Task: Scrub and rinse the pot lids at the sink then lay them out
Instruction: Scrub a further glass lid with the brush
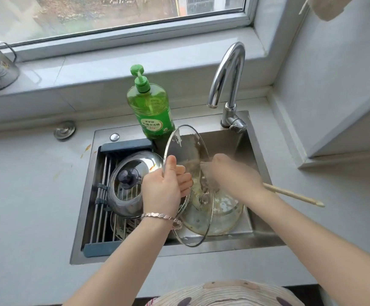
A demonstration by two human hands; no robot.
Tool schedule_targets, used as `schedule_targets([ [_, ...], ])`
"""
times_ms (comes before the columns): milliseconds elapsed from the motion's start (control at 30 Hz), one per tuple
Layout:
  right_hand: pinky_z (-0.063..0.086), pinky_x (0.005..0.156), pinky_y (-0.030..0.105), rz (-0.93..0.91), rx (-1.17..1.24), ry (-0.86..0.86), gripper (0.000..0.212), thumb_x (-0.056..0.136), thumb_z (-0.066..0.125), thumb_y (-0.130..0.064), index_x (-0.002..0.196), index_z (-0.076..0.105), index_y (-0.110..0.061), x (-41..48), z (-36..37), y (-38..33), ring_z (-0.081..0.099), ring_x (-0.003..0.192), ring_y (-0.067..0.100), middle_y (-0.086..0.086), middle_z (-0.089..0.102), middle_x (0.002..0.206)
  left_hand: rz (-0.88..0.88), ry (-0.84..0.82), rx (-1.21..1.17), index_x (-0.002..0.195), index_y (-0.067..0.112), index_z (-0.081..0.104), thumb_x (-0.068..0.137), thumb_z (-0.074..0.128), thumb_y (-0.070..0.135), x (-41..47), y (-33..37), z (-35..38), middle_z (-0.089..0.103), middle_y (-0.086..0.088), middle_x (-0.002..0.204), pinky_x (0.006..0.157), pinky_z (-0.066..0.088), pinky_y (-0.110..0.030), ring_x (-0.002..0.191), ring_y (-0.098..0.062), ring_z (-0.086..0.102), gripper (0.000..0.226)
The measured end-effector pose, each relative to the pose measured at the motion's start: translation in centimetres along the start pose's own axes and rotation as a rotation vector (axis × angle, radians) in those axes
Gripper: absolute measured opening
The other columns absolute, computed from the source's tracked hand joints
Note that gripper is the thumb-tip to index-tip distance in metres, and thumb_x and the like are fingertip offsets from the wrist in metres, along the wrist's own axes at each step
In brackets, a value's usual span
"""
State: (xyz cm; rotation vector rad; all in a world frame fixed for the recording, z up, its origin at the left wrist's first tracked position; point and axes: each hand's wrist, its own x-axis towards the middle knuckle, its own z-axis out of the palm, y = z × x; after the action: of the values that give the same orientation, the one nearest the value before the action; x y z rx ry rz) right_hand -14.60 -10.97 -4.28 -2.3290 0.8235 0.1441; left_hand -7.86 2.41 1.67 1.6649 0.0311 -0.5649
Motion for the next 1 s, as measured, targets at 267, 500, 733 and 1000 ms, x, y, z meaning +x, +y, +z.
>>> schedule_targets([
  [267, 0.036, 0.058, 0.030, 0.027, 0.426, 0.193, 0.016, 0.094, 0.045, -0.038, 0.102, 0.043, -0.025, -2.7, 1.8, -0.4, 0.048, 0.061, 0.013, -0.009, 0.048, 0.070, -0.044, 0.055, -0.129, 0.075, 0.001, 0.055, 0.098, 0.042, 0.030, -0.2, 1.3, -0.4, 0.056, -0.024, 0.076, 0.045, 0.050, -0.025, 0.068, -0.032, 0.057, 0.040],
  [500, 0.033, 0.056, 0.030, 0.122, 0.092, -0.045, 0.024, 0.092, 0.040, -0.046, 0.098, 0.041, -0.023, -0.1, -0.8, -1.7, 0.051, 0.071, 0.021, -0.003, 0.052, 0.083, 0.104, 0.055, 0.052, 0.068, 0.007, 0.061, 0.095, 0.047, 0.030, -1.6, 0.4, 0.3, 0.067, -0.020, 0.069, 0.064, 0.057, -0.044, 0.066, -0.031, 0.068, 0.037],
  [733, 0.029, 0.042, 0.021, 0.350, 0.620, -0.134, 0.022, 0.092, 0.041, -0.033, 0.086, 0.046, -0.013, -1.4, 0.7, 0.4, 0.041, 0.045, 0.016, 0.003, 0.048, 0.066, -0.047, 0.073, -0.082, 0.067, 0.001, 0.059, 0.096, 0.048, 0.026, -1.2, -0.5, -0.3, 0.055, -0.017, 0.064, 0.041, 0.047, -0.024, 0.057, -0.026, 0.055, 0.040],
  [1000, 0.028, 0.051, 0.029, 0.100, -0.147, -0.104, 0.021, 0.089, 0.042, -0.042, 0.082, 0.036, -0.023, -1.1, 0.5, -0.9, 0.052, 0.073, 0.025, -0.003, 0.050, 0.074, 0.024, -0.002, 0.069, 0.068, 0.000, 0.057, 0.095, 0.048, 0.028, -2.0, -1.7, 0.3, 0.061, -0.017, 0.063, 0.062, 0.052, -0.039, 0.061, -0.030, 0.062, 0.041],
])
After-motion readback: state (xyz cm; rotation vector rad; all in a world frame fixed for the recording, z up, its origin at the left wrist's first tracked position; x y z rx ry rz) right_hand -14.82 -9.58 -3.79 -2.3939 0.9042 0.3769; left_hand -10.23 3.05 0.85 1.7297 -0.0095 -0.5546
